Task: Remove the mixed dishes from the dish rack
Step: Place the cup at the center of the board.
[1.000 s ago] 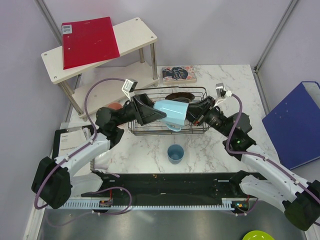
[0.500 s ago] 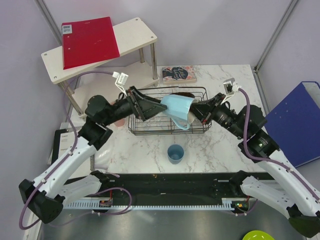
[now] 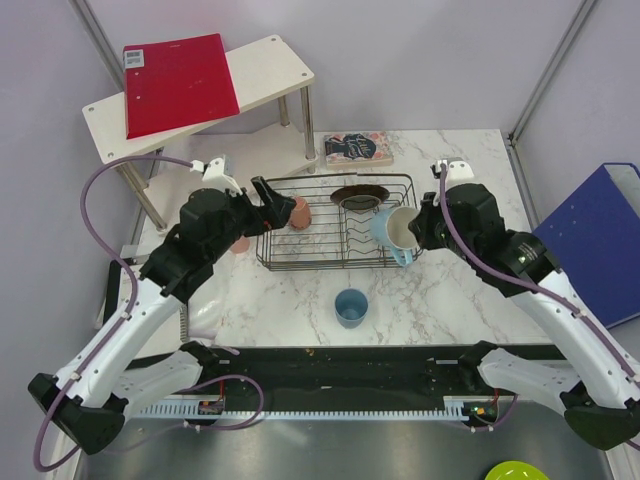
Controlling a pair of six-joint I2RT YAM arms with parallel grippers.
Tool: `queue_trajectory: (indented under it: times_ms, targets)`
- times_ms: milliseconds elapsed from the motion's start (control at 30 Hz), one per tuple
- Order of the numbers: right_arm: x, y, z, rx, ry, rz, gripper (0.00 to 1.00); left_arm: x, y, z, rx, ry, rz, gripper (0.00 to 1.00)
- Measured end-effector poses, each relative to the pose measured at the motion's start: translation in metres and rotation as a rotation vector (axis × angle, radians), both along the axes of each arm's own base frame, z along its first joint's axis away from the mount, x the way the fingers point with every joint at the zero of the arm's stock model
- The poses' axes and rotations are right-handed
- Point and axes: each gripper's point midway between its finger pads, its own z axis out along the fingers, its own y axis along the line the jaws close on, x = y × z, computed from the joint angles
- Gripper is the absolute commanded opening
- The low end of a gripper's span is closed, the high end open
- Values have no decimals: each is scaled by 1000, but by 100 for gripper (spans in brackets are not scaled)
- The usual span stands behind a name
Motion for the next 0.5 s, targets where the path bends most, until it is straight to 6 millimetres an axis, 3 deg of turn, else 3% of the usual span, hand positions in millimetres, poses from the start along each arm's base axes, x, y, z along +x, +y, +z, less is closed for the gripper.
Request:
queue_trajectory:
  times_ms: [133, 233, 333, 500]
  targets:
    - [-9, -32, 3, -115, 34, -82, 0, -2, 8, -20, 55, 63, 28, 99]
    - [-20, -44, -2, -149, 69, -108, 0, -3, 8, -26, 70, 85, 27, 99]
    - [-32, -52, -21, -162, 121, -128, 0, -3, 7, -32, 80, 104, 22, 99]
    - [-55, -62, -74, -181, 243, -155, 0, -5, 3, -42, 87, 135, -3, 99]
